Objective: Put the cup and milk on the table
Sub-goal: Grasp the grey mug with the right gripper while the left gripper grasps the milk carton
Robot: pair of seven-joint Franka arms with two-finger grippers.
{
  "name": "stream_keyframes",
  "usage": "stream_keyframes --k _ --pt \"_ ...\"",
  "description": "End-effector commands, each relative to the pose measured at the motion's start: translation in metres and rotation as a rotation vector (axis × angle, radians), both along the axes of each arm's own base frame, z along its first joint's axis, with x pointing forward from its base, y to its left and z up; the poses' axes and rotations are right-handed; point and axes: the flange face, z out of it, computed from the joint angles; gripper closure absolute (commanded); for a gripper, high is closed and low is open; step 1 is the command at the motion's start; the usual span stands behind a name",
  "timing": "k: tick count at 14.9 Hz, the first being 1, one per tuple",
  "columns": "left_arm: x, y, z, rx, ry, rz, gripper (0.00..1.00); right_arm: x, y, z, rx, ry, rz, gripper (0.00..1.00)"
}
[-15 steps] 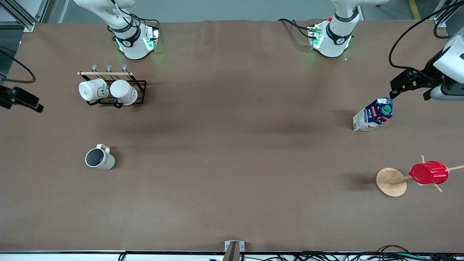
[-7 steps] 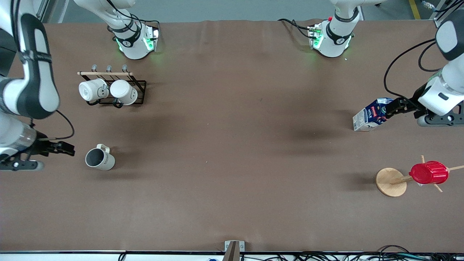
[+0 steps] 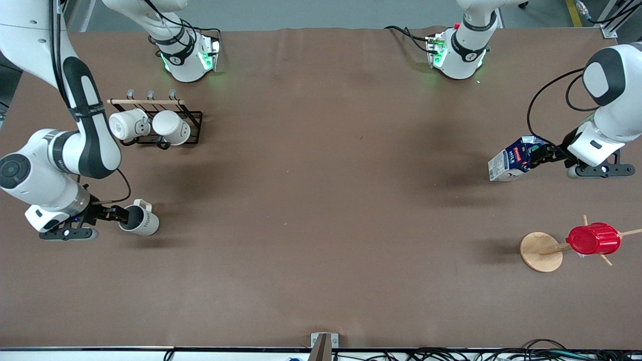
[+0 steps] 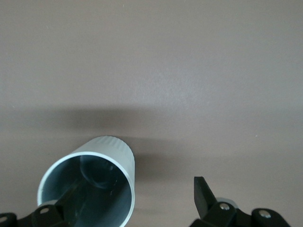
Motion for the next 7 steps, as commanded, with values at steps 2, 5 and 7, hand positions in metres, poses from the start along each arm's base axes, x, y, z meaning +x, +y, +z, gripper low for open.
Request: stream_keyframes --k 2,5,7 --pt "-0.015 0.002 -0.02 0.013 0.016 -0.01 0.0 -0.004 0.001 -0.023 -0.007 -0.026 0.02 0.1" --pt "-0.024 0.006 -0.033 0.009 0.045 0.001 0.0 -0.005 0.002 -0.035 -0.007 -0.018 0.019 0.33" --pt "-0.031 0.006 -0.041 0.006 0.063 0.004 0.0 -0.006 0.003 -0.04 0.002 -0.01 0.008 0.57"
